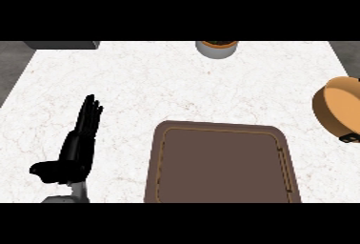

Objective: Pick the lemon from the tray and place it in the pot

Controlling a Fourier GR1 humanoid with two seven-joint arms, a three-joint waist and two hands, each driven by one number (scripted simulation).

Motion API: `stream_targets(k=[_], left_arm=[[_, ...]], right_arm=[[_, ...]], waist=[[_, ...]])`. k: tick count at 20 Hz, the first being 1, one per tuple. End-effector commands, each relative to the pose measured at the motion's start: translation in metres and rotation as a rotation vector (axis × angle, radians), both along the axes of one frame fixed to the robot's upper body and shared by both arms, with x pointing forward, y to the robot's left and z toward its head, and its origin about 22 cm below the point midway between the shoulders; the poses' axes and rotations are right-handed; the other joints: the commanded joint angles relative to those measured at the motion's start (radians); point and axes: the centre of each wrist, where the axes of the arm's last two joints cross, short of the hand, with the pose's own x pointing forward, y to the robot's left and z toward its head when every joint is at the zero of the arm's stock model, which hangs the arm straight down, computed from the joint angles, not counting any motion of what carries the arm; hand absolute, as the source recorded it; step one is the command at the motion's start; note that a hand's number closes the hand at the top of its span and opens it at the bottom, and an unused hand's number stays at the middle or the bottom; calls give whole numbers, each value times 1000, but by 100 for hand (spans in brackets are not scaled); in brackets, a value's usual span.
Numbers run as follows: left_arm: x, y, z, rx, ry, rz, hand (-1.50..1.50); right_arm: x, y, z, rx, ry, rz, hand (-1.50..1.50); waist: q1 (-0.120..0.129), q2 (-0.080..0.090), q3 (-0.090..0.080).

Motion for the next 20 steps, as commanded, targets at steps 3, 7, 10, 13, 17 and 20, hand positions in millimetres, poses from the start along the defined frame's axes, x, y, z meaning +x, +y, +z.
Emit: stream_targets(k=[3,7,10,13,17,20], left_arm=[[6,-14,-9,-3,10,0,0],[-10,-16,-3,-6,-3,-19,0],[-10,14,9,-11,-2,-4,0],[-5,-11,-11,-4,-10,6,0],[-10,18,-13,3,15,25,0],[-4,-2,2,-14,9,1,0]], right_arm=[[-21,-26,-51,116,96,-61,150],[-38,-57,-61,256,134,-237,-150],[-36,-60,-56,337,82,-136,-150],[-41,-62,-55,334,-88,-29,-150],[-35,-54,-36,307,-455,-9,-150],[-35,-49,-36,315,-661,-24,-150]], waist=[[1,3,0],[20,6,2],[24,6,2],[3,3,1],[-6,-2,2],[-4,-3,3]])
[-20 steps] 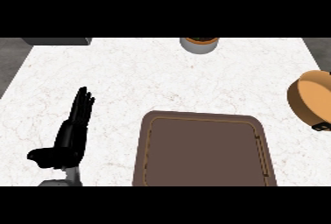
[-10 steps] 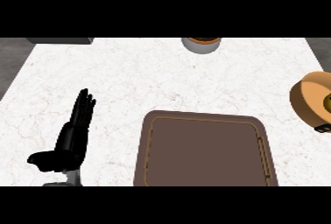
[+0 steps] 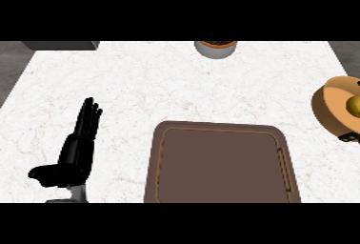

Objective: Pick the lemon from the tray and place it in the pot

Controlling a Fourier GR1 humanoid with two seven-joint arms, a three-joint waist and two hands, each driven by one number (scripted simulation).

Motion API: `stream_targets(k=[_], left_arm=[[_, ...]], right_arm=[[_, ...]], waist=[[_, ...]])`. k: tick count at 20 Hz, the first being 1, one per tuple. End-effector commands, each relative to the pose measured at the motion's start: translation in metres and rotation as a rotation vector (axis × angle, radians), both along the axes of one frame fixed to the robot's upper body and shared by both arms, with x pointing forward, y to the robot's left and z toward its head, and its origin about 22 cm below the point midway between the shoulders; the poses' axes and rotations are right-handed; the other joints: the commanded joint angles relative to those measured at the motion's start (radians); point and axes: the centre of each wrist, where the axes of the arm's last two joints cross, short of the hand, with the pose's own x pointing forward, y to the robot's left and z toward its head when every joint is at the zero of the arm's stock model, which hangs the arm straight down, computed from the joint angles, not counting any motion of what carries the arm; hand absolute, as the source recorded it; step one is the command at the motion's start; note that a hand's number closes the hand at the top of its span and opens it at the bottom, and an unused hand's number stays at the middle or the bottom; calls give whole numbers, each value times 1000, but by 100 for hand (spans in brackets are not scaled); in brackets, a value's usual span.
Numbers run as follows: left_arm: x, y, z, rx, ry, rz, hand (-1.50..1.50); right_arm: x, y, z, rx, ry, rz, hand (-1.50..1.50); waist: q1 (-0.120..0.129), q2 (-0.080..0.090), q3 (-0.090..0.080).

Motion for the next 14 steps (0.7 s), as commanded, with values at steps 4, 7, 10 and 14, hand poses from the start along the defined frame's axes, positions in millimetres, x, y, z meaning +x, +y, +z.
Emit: stream_targets(k=[4,7,10,14], left_arm=[[2,-5,16,0,11,12,0],[-4,6,-2,8,27,6,0],[11,16,-5,10,11,7,0],[-3,14,-5,12,20,13,0]], right_arm=[[-23,-20,7,57,-374,-101,-150],[-54,-44,-9,77,-423,-109,-150],[-71,-59,-15,59,-445,-137,-150],[-101,-60,-31,3,-461,-135,-150]], waist=[[-8,-4,-1],[-11,-3,-2],[-4,0,-3],[-6,-3,-3]])
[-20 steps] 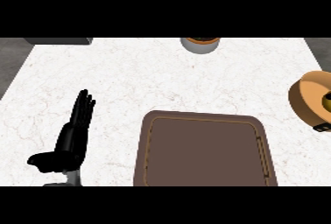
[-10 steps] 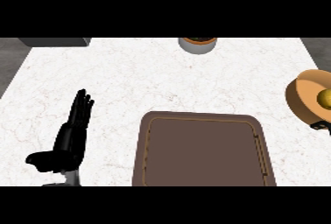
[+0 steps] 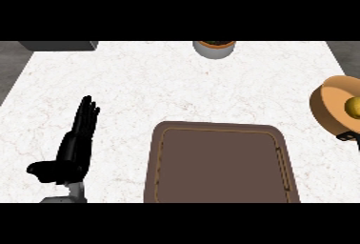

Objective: Pick the lemon from the tray and place it in the pot

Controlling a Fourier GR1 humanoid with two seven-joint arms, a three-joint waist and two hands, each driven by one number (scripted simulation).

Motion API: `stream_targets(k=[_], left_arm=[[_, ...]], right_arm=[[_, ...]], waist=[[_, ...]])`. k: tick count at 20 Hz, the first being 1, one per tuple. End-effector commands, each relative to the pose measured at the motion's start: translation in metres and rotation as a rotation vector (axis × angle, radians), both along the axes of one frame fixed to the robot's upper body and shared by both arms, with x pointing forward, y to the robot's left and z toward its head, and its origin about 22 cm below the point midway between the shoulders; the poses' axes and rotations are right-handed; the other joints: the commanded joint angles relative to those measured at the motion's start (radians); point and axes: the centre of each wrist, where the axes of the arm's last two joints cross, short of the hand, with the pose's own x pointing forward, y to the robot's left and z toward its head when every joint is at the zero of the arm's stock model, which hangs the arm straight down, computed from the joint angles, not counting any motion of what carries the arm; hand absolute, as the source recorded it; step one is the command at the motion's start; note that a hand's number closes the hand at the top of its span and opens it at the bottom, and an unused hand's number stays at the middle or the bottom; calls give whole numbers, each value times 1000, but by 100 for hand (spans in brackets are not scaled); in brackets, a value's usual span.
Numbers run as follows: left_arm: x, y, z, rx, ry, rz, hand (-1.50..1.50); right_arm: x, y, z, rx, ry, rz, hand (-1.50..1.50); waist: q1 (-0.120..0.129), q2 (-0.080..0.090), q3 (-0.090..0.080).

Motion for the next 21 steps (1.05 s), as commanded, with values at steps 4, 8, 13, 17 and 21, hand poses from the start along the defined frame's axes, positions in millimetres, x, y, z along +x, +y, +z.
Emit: stream_targets(k=[4,8,13,17,21], left_arm=[[-2,-1,3,-7,-10,4,0],[-7,5,-7,-14,-9,-8,0],[-15,-6,-5,-31,7,-7,0],[-6,-13,-9,-2,-10,-5,0],[-5,8,12,6,-4,23,0]], right_arm=[[-46,-22,0,-42,-54,-5,-150],[-76,-36,-15,-41,-75,-7,-150],[-111,-47,-11,-58,-62,-44,-150],[-128,-57,-7,-81,-141,-135,-150],[-169,-55,-23,-61,-165,-162,-150]], waist=[[3,0,-1],[3,0,0],[1,-1,-1],[0,0,-1],[-6,-2,-1]])
